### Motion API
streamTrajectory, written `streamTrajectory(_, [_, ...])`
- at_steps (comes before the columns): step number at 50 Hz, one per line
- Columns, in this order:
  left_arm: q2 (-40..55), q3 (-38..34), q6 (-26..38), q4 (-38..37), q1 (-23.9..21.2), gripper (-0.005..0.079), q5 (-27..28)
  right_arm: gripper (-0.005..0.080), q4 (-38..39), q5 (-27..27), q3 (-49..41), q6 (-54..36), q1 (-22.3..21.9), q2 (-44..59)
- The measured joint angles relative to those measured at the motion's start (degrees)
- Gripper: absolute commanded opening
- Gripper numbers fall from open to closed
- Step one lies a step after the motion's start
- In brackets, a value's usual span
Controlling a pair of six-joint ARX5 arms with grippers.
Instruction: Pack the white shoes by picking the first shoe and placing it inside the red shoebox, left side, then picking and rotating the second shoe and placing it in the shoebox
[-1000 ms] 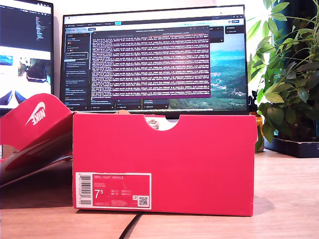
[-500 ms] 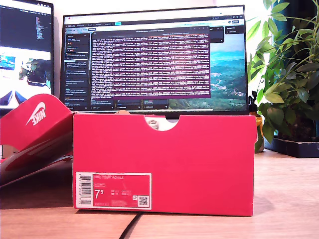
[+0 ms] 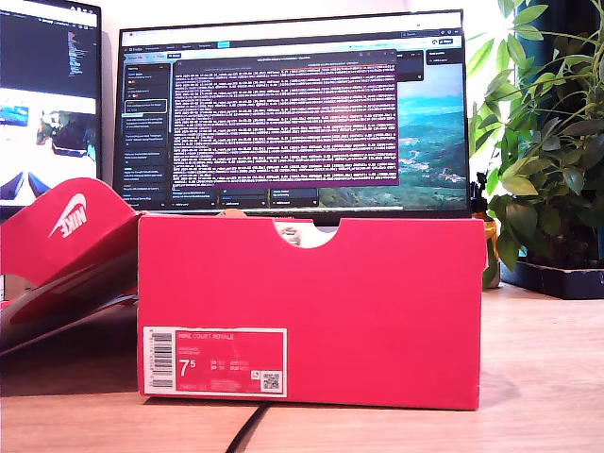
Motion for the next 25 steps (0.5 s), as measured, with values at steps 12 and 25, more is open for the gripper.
streamTrajectory(12, [-6.08, 0.22, -1.25, -5.86, -0.04, -0.0019, -0.26, -0.0012, -0.7, 0.0, 0.0, 0.13, 0.0, -1.62])
streamTrajectory(25, [-6.1, 0.22, -1.46, -5.88, -0.17, -0.0019, -0.33, -0.0012, -0.81, -0.26, 0.0, 0.83, 0.02, -1.62])
